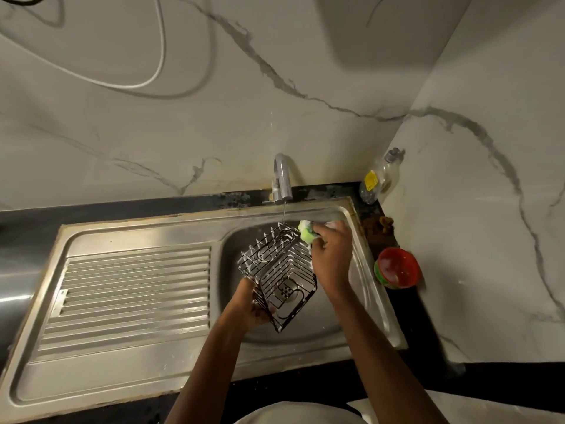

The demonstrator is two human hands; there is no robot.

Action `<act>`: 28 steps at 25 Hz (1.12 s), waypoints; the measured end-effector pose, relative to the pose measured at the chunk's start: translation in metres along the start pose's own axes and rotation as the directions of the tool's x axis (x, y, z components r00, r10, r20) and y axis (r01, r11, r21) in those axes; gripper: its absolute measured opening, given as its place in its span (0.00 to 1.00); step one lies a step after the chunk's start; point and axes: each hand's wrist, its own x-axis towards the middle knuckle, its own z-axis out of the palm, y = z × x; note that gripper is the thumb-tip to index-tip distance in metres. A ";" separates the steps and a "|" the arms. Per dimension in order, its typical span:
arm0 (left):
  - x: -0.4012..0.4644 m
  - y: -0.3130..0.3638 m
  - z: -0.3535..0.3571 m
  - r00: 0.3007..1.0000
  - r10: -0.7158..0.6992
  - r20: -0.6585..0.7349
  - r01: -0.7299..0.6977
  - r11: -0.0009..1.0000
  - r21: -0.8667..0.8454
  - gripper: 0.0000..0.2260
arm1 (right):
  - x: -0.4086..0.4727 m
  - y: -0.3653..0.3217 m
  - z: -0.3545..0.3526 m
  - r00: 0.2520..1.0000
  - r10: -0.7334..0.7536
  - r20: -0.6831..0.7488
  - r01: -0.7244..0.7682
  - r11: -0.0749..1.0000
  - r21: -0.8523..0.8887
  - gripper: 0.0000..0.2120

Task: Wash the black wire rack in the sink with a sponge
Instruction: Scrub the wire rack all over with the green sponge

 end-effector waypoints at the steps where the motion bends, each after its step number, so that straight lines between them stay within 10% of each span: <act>1: 0.002 -0.001 -0.001 1.000 0.004 0.010 -0.004 1.000 -0.018 0.20 | 0.003 -0.001 0.004 0.989 0.150 -0.011 -0.148 0.984 0.103 0.20; 7: 0.002 -0.001 -0.005 0.996 -0.024 0.089 0.032 0.996 -0.085 0.11 | -0.033 0.033 0.012 0.962 0.268 0.053 -0.273 0.955 0.114 0.20; 13: 0.013 -0.008 -0.014 0.988 -0.026 0.152 0.045 0.991 -0.126 0.22 | -0.048 0.075 0.011 0.916 0.386 0.112 -0.355 0.908 -0.222 0.15; 28: 0.009 -0.017 0.006 0.988 0.055 0.145 0.058 0.740 -0.670 0.22 | -0.075 0.018 0.006 0.669 0.700 0.250 -0.729 0.683 0.038 0.04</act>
